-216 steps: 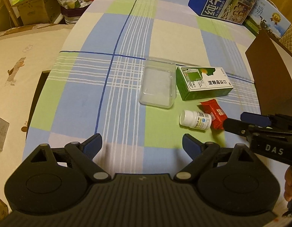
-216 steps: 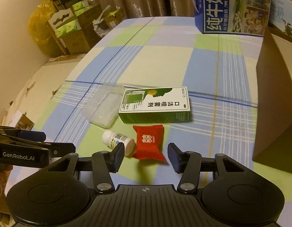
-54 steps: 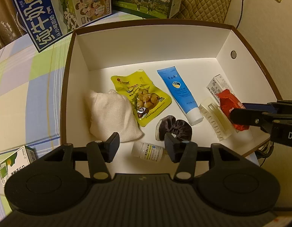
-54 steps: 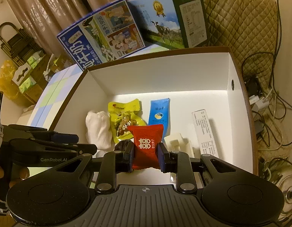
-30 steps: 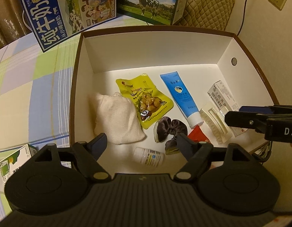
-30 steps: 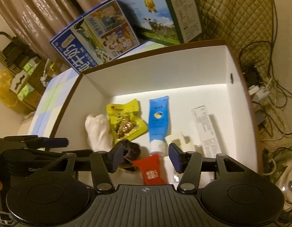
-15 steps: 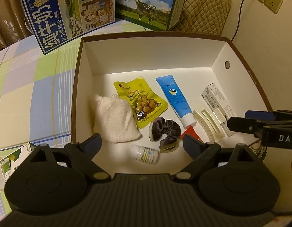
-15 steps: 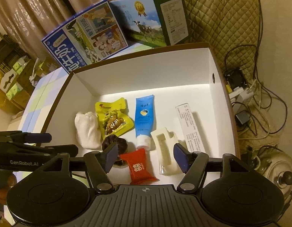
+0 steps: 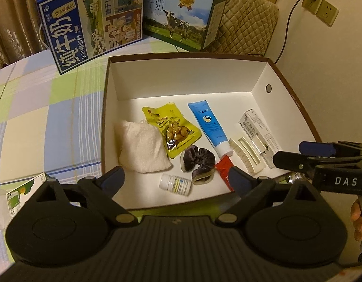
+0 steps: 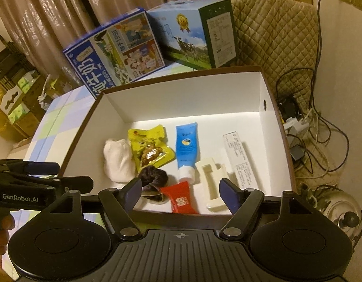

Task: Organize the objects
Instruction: 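Withdraw both tools from the brown box toward the clear case and green box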

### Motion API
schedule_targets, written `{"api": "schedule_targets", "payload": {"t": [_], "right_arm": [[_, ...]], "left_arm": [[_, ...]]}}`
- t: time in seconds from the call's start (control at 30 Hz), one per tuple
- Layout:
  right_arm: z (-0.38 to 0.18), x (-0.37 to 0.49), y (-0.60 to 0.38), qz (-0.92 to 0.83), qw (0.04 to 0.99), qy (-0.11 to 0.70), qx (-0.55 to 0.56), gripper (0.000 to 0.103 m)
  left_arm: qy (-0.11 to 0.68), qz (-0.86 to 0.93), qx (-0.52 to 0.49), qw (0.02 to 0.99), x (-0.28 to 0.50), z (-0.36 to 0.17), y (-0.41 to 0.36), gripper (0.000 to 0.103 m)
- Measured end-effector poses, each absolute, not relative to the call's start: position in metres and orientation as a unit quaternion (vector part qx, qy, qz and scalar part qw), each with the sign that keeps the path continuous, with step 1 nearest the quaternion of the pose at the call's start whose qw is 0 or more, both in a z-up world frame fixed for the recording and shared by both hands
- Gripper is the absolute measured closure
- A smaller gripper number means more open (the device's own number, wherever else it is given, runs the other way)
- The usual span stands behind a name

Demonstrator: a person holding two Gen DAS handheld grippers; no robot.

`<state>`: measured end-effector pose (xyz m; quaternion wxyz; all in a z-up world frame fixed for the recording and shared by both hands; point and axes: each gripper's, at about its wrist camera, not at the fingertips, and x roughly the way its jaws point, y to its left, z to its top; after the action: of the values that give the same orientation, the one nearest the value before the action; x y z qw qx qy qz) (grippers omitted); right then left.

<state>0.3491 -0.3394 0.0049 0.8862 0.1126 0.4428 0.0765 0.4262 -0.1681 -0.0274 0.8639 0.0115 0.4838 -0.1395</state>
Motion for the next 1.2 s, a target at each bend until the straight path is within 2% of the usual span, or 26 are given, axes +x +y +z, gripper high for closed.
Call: {"api": "schedule_targets", "payload": {"t": [0.63,1.2], "right_arm": [[0.007,0.306,-0.261,0.1,0.883,0.447,0.106,0.032],[-0.02,0.284,-0.149,0.15,0.86,0.48,0.088,0.032]], "left_arm": [[0.479,-0.114,-0.019,0.87,0.369,-0.019,-0.081,0.008],[0.482,-0.08,-0.04,0.872,0.329,-0.029,0.024,0.008]]}}
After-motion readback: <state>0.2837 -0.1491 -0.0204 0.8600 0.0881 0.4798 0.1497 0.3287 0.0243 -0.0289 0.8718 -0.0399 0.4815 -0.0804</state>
